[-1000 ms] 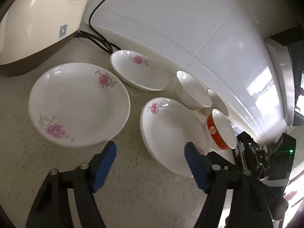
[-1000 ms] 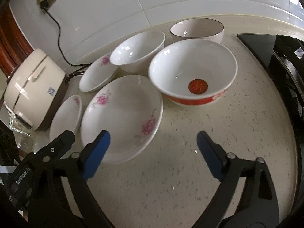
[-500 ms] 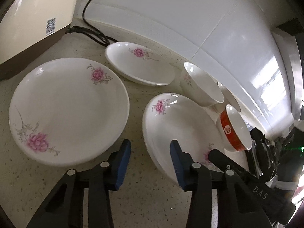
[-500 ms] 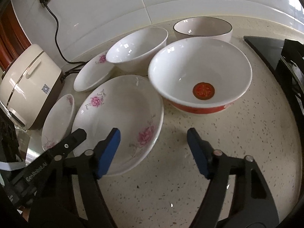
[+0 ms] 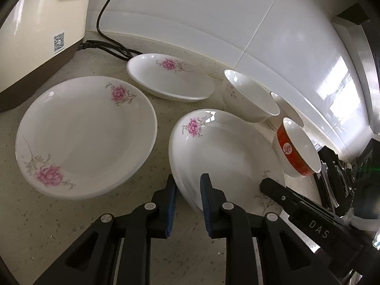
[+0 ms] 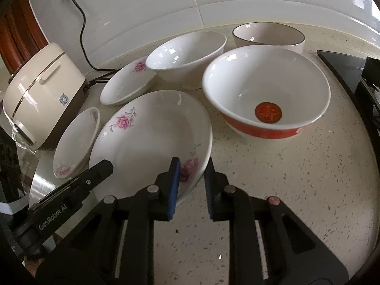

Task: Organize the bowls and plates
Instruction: 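Lift the plate with both grippers and carry it past the rice cooker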

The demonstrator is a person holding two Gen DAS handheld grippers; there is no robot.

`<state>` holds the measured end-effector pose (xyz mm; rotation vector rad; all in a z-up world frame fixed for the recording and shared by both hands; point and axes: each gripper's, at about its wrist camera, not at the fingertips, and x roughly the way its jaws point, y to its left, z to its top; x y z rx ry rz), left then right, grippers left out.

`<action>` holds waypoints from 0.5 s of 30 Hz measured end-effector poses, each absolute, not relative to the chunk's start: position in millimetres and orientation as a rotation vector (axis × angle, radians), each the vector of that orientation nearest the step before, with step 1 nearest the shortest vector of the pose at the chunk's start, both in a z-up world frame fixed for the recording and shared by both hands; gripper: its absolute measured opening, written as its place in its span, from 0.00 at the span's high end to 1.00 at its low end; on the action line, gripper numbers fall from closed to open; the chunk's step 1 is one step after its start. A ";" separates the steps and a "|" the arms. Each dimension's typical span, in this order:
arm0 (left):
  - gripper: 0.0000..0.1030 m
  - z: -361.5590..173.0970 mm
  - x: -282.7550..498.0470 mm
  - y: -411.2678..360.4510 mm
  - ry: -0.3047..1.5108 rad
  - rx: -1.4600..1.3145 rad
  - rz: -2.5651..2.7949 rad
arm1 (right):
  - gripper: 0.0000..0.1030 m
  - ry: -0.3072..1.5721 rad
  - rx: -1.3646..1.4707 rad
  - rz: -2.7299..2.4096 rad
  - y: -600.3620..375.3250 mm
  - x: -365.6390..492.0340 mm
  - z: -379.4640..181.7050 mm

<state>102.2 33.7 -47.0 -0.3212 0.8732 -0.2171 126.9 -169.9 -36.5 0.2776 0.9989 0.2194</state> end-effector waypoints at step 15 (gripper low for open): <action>0.81 -29.0 58.0 62.7 0.826 -0.396 -0.170 | 0.78 0.921 0.220 0.340 -143.0 109.1 -16.5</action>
